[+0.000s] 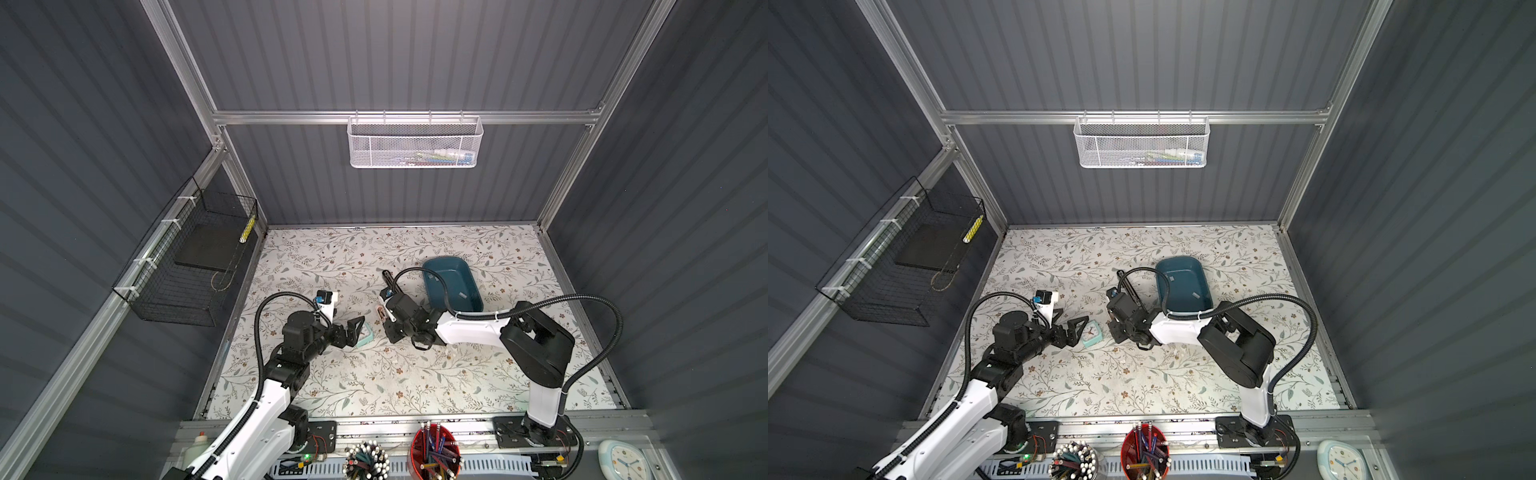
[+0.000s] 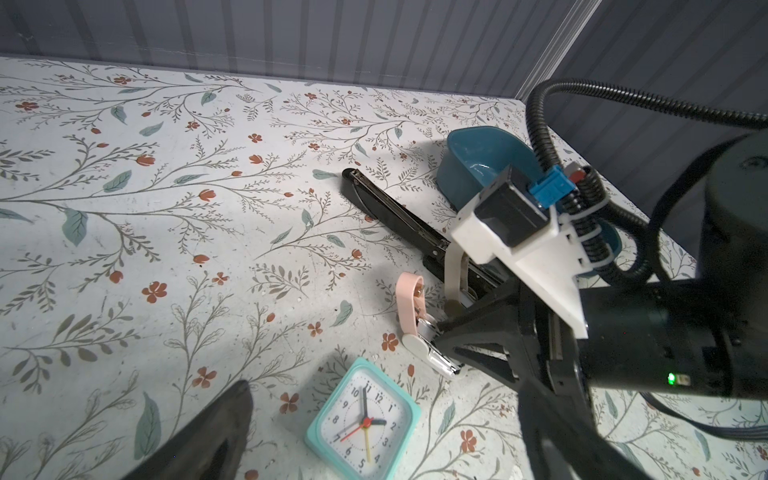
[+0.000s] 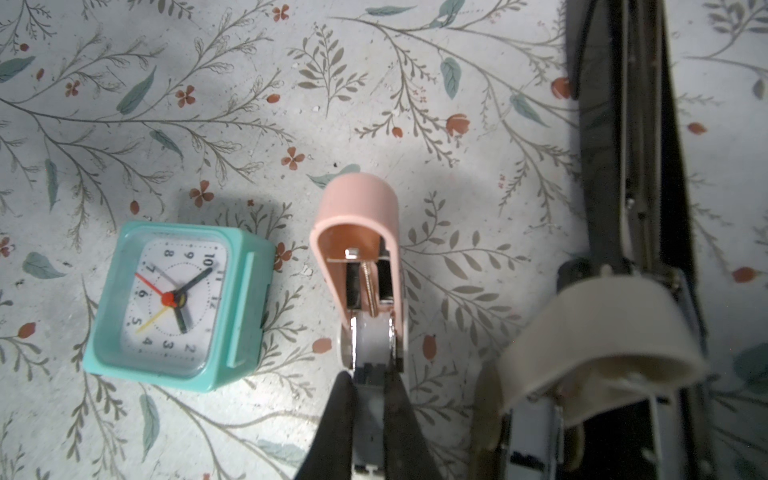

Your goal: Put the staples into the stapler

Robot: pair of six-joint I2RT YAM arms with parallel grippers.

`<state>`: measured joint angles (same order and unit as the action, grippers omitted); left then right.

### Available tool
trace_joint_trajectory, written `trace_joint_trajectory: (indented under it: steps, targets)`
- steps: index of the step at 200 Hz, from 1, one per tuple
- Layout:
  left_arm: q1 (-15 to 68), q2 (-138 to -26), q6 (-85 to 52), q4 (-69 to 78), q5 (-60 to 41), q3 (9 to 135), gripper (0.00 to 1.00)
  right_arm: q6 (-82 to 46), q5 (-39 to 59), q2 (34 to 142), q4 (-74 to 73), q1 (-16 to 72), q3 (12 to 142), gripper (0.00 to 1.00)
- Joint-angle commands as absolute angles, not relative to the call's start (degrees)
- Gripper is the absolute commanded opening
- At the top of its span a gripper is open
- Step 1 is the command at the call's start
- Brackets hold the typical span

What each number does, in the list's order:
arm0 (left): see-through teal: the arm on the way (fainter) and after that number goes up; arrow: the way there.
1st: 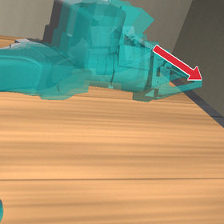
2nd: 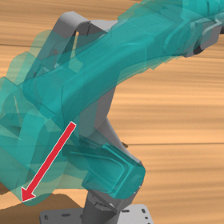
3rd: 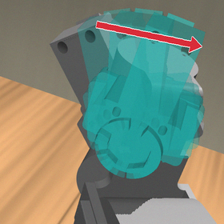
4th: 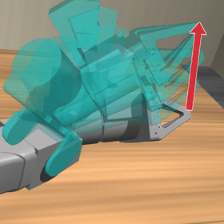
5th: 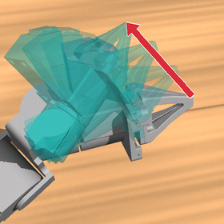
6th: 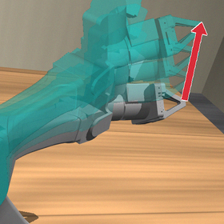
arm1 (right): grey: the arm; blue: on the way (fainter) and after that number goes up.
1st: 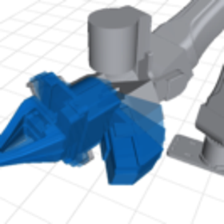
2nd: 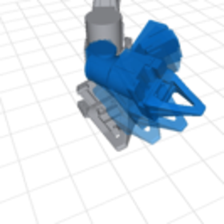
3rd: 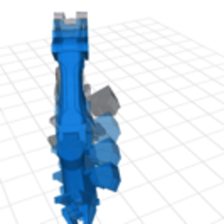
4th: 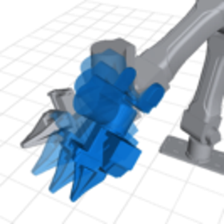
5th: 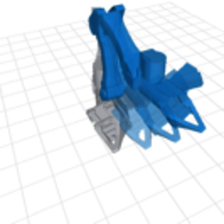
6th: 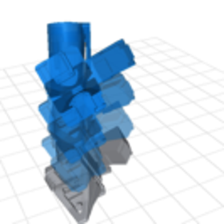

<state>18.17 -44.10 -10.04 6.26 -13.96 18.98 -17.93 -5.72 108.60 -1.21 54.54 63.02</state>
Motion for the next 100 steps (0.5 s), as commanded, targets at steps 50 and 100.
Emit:
trace_joint_trajectory:
  steps: [50, 100]
  targets:
    - [18.1, -43.6, -9.0, 6.1, -13.9, 18.3, 1.0, -17.2, -6.7, 110.5, 0.8, 54.8, 65.0, 0.01]
    - [18.1, -43.7, -9.0, 6.1, -13.8, 18.3, 1.0, -16.0, -6.2, 111.3, 1.6, 54.8, 65.6, 0.0]
